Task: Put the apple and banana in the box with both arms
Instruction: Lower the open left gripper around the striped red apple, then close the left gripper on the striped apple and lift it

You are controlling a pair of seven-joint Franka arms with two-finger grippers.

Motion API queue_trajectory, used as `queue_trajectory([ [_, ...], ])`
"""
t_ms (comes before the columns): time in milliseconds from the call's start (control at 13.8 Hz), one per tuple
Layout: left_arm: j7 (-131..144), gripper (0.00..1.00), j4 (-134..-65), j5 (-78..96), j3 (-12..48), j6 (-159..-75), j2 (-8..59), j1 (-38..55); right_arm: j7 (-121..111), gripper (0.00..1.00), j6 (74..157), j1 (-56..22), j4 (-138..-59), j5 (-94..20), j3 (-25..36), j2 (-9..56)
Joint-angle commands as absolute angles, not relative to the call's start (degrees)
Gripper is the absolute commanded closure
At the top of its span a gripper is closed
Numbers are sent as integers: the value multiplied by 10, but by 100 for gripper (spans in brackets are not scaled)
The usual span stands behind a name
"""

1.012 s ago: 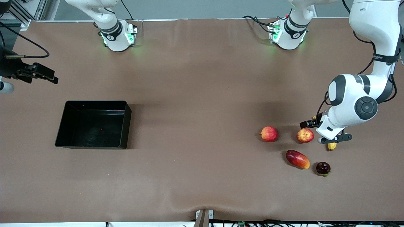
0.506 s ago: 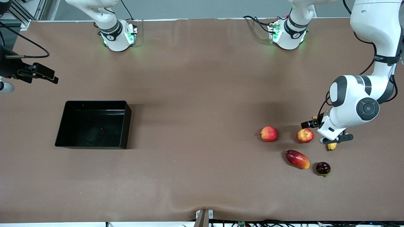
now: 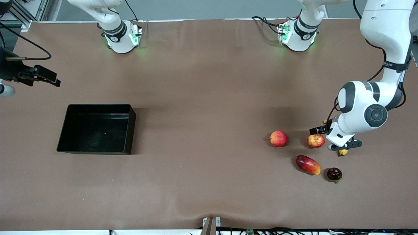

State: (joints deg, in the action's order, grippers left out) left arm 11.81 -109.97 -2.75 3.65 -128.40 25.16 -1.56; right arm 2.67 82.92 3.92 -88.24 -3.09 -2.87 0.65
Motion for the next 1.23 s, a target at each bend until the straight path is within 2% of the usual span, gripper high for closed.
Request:
queue_trajectory([
  [0, 128, 0, -1094, -35, 40, -1304, 259, -17, 29, 0, 831, 33, -891, -26, -26, -3],
  [867, 128, 1, -1090, -29, 41, -1397, 328, -17, 25, 0, 832, 37, -891, -26, -25, -2],
  [1084, 127, 87, -1090, -29, 41, -1397, 326, -14, 25, 0, 832, 37, -891, -26, -25, -2],
  [1157, 127, 100, -1090, -29, 41, -1395, 323, -13, 25, 0, 833, 37, -891, -26, -25, -2],
])
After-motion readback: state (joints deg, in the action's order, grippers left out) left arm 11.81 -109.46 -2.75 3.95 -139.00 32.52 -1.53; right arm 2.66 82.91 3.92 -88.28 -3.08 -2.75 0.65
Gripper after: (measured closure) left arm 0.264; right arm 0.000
